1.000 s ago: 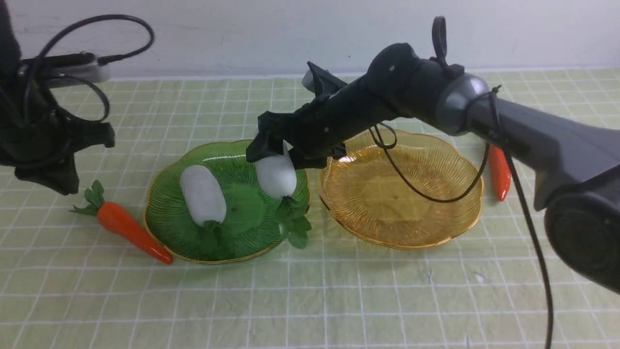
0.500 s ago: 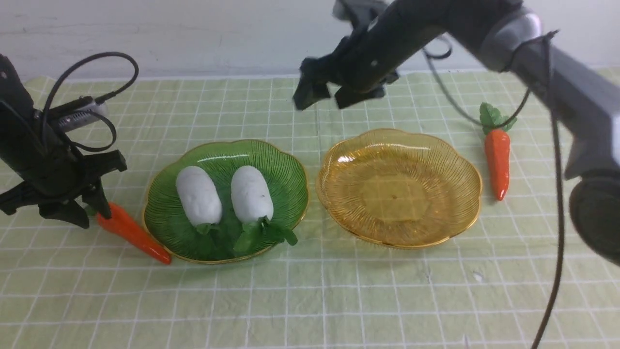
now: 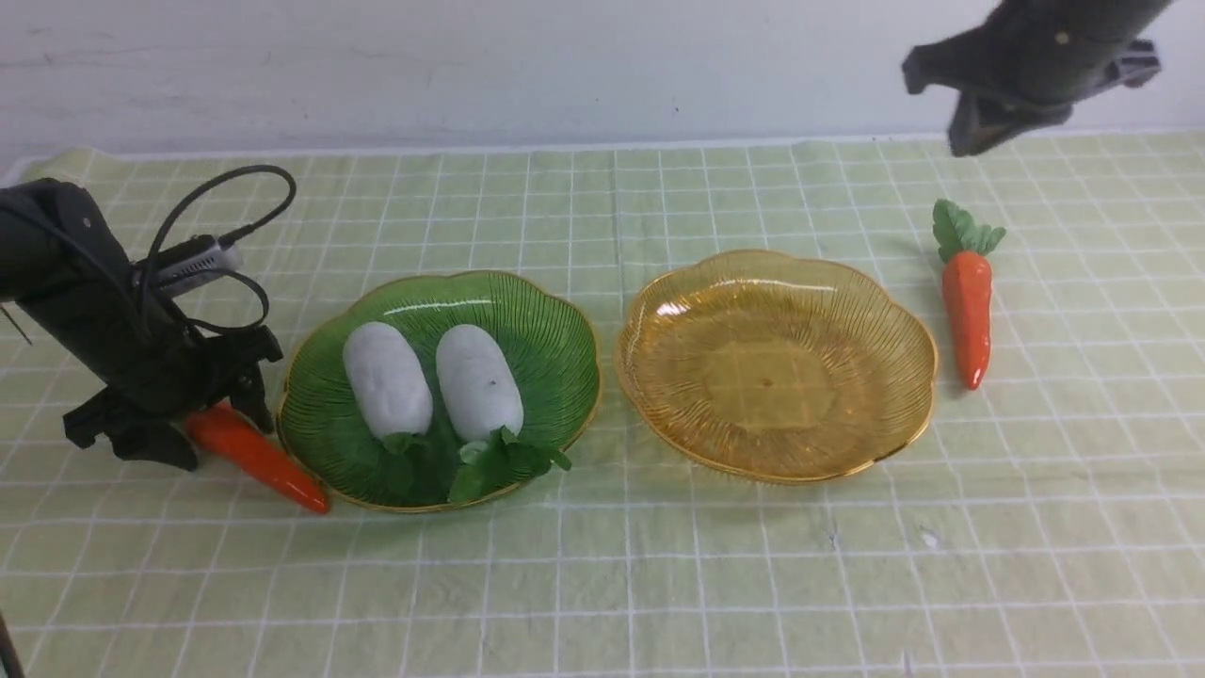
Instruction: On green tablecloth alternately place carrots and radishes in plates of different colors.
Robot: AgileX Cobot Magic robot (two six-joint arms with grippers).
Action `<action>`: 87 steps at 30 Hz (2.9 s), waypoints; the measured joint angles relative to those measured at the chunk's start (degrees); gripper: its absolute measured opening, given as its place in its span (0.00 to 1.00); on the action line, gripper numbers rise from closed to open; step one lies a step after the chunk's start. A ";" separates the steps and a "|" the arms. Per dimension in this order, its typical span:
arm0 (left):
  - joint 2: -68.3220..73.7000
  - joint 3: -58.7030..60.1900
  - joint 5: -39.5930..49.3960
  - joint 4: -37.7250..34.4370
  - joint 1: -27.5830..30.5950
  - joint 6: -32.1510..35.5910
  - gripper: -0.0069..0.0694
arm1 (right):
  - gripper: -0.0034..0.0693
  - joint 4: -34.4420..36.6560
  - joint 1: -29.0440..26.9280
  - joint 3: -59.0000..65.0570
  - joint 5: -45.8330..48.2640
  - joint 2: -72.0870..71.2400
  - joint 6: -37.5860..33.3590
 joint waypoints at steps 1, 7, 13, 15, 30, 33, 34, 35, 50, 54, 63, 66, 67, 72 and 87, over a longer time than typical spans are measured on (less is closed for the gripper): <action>0.00 -0.23 0.40 0.38 0.00 0.00 0.50 | 0.07 0.13 -1.29 0.38 0.00 0.35 0.33; -3.73 -4.92 7.28 7.48 0.20 0.16 0.48 | 0.17 8.23 -8.09 0.58 -0.46 6.15 -1.48; -12.83 -12.44 9.42 1.32 -2.83 3.36 0.48 | 0.50 11.04 -8.67 0.69 -1.65 14.05 -2.91; -13.99 -15.14 8.80 -4.82 -8.26 7.49 0.48 | 0.62 11.03 -8.48 0.69 -3.26 16.69 -3.27; 7.60 -25.79 -6.75 -16.07 -34.92 12.76 0.48 | 0.34 10.58 -9.32 0.80 -2.07 19.66 -5.50; 11.60 -28.62 -7.33 -17.28 -35.41 12.89 0.51 | 0.34 12.21 -9.76 2.83 -2.07 13.18 -7.03; 12.46 -29.26 -7.33 -17.44 -35.41 12.89 0.54 | 0.34 13.05 -9.76 4.00 -2.07 11.00 -7.41; 13.40 -29.96 -7.13 -17.51 -35.41 12.89 0.60 | 0.34 13.92 -9.65 5.10 -2.07 8.81 -7.58; 8.73 -42.95 23.21 -4.50 -32.33 10.46 0.24 | 0.46 19.58 4.86 14.89 -2.52 6.38 -11.79; -0.18 -41.88 24.33 4.71 -31.80 7.68 0.10 | 0.70 18.26 5.49 14.95 -2.49 7.65 -7.87; -25.32 -27.08 25.13 8.90 -31.86 6.20 0.08 | 0.76 11.45 5.43 18.22 -2.22 -3.30 -8.50; -36.38 -16.10 24.44 10.10 -31.86 5.99 0.08 | 0.51 11.38 5.43 24.21 -2.11 -16.90 -8.93; -40.32 -11.84 22.73 10.17 -31.86 5.91 0.08 | 0.43 11.38 5.43 25.99 -2.11 -22.04 -9.09; -58.37 6.94 11.76 10.85 -31.86 5.44 0.08 | 0.10 11.38 5.43 37.69 -12.01 -43.20 -10.70; -108.55 55.85 -12.08 23.12 -31.86 -9.57 0.08 | 0.03 12.09 5.43 92.82 -65.14 -106.26 -15.10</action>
